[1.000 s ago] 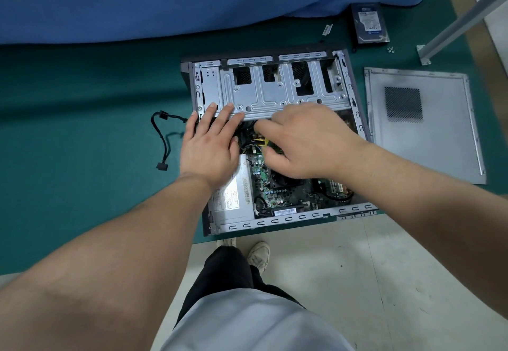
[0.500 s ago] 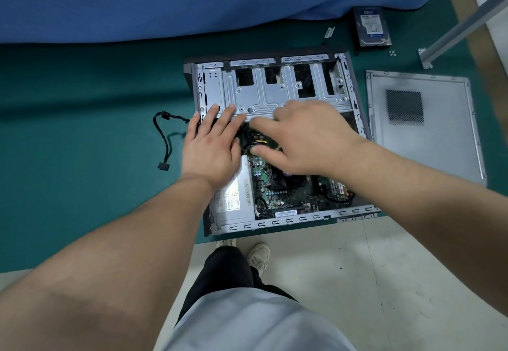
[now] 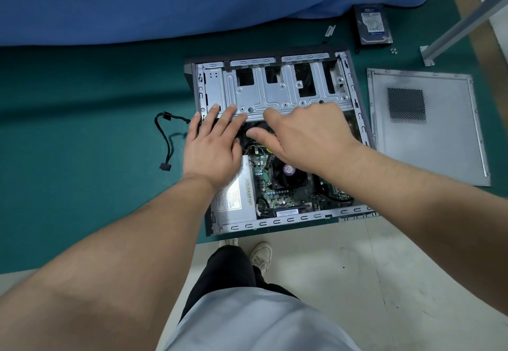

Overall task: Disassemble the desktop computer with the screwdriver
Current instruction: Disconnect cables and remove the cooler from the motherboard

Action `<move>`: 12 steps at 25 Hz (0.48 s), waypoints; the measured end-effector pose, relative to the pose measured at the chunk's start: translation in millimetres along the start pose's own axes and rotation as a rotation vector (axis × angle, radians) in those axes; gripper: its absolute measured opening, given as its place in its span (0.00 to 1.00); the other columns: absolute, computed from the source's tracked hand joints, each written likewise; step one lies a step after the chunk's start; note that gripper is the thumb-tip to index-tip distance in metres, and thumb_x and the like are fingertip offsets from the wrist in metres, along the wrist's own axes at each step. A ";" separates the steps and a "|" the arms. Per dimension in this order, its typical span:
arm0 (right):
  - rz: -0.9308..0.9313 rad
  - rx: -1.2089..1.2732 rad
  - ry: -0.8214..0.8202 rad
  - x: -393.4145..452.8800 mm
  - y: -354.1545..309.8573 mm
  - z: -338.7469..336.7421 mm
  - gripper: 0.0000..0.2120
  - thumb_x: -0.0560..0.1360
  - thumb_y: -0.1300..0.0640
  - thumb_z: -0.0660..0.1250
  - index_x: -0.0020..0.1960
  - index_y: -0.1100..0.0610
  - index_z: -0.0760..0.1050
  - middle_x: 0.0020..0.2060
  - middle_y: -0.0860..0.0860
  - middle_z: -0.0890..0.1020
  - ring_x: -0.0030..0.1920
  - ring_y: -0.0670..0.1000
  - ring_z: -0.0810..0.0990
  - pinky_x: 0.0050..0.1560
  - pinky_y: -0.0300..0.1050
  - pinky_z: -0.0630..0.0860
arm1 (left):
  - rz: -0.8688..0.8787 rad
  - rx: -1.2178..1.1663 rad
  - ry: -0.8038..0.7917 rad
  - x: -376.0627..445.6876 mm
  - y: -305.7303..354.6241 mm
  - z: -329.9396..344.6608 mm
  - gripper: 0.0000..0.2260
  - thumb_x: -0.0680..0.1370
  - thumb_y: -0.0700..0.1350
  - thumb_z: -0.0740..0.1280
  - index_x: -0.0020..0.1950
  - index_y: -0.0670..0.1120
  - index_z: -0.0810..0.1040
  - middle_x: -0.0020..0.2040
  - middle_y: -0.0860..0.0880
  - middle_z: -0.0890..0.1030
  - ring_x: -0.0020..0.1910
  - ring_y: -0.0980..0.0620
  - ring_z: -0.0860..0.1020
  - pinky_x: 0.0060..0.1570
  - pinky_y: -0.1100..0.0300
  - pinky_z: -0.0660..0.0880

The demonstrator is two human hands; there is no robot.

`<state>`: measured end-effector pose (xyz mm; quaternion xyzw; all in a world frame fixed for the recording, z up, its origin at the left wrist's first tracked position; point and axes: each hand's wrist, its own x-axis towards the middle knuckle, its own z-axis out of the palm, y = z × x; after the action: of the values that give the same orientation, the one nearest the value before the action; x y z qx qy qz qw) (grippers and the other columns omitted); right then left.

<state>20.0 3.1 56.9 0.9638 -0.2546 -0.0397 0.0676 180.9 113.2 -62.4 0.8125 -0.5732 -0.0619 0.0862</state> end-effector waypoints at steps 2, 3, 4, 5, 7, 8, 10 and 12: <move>-0.025 -0.033 -0.009 3.2 1.3 3.5 0.22 0.84 0.38 0.49 0.59 0.53 0.72 0.30 0.52 0.75 0.33 0.57 0.77 0.29 0.43 0.60 | 0.003 0.000 0.003 -0.2 -0.1 -0.3 0.25 0.82 0.52 0.52 0.81 0.58 0.61 0.82 0.55 0.62 0.82 0.48 0.55 0.81 0.44 0.47; -0.139 0.011 -0.034 4.8 4.6 3.3 0.18 0.84 0.42 0.52 0.61 0.54 0.71 0.36 0.54 0.79 0.39 0.59 0.80 0.32 0.47 0.67 | 0.007 0.003 0.001 0.0 -0.3 -0.3 0.25 0.82 0.52 0.52 0.81 0.57 0.61 0.82 0.55 0.62 0.82 0.48 0.55 0.81 0.44 0.47; -0.287 0.062 -0.065 6.1 8.6 1.8 0.16 0.83 0.45 0.55 0.62 0.55 0.71 0.42 0.55 0.81 0.45 0.59 0.79 0.39 0.51 0.73 | 0.009 0.007 -0.003 0.5 -0.6 -0.2 0.25 0.82 0.52 0.52 0.81 0.57 0.61 0.82 0.55 0.62 0.82 0.48 0.55 0.81 0.44 0.47; -0.404 0.101 -0.105 7.4 11.7 -1.0 0.16 0.80 0.47 0.57 0.61 0.56 0.72 0.46 0.55 0.80 0.49 0.59 0.77 0.47 0.54 0.74 | 0.007 0.008 -0.006 0.8 -1.0 -0.1 0.25 0.83 0.52 0.52 0.81 0.57 0.60 0.82 0.55 0.61 0.82 0.48 0.54 0.81 0.44 0.46; -0.425 0.118 -0.139 8.9 12.7 -5.6 0.18 0.79 0.45 0.56 0.61 0.55 0.73 0.46 0.54 0.80 0.49 0.58 0.77 0.48 0.53 0.73 | 0.002 0.007 -0.008 0.3 -0.8 0.7 0.25 0.83 0.52 0.52 0.81 0.58 0.60 0.82 0.56 0.61 0.82 0.49 0.54 0.81 0.44 0.46; -0.329 0.095 -0.099 8.0 10.5 -5.5 0.20 0.80 0.42 0.54 0.62 0.53 0.73 0.42 0.54 0.80 0.45 0.59 0.78 0.42 0.51 0.71 | 0.002 0.005 -0.006 0.3 -0.9 1.0 0.25 0.83 0.52 0.52 0.81 0.58 0.60 0.82 0.56 0.61 0.82 0.49 0.54 0.81 0.44 0.46; -0.089 -0.024 -0.024 7.4 5.1 -2.9 0.27 0.82 0.34 0.46 0.61 0.51 0.73 0.31 0.52 0.77 0.33 0.57 0.77 0.31 0.43 0.60 | -0.001 -0.007 -0.004 0.0 -0.7 0.9 0.25 0.83 0.52 0.52 0.81 0.58 0.60 0.82 0.56 0.61 0.83 0.49 0.54 0.81 0.44 0.46; -0.026 -0.065 -0.007 6.8 1.8 -0.4 0.26 0.83 0.35 0.46 0.58 0.53 0.73 0.28 0.52 0.74 0.29 0.56 0.74 0.30 0.42 0.57 | -0.004 -0.010 -0.002 -0.2 -0.5 0.5 0.25 0.83 0.52 0.53 0.81 0.58 0.61 0.82 0.56 0.61 0.83 0.49 0.54 0.81 0.45 0.46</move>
<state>25.1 -1.8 57.3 0.9642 -0.2409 -0.0523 0.0976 181.2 113.6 -63.1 0.8130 -0.5715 -0.0657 0.0898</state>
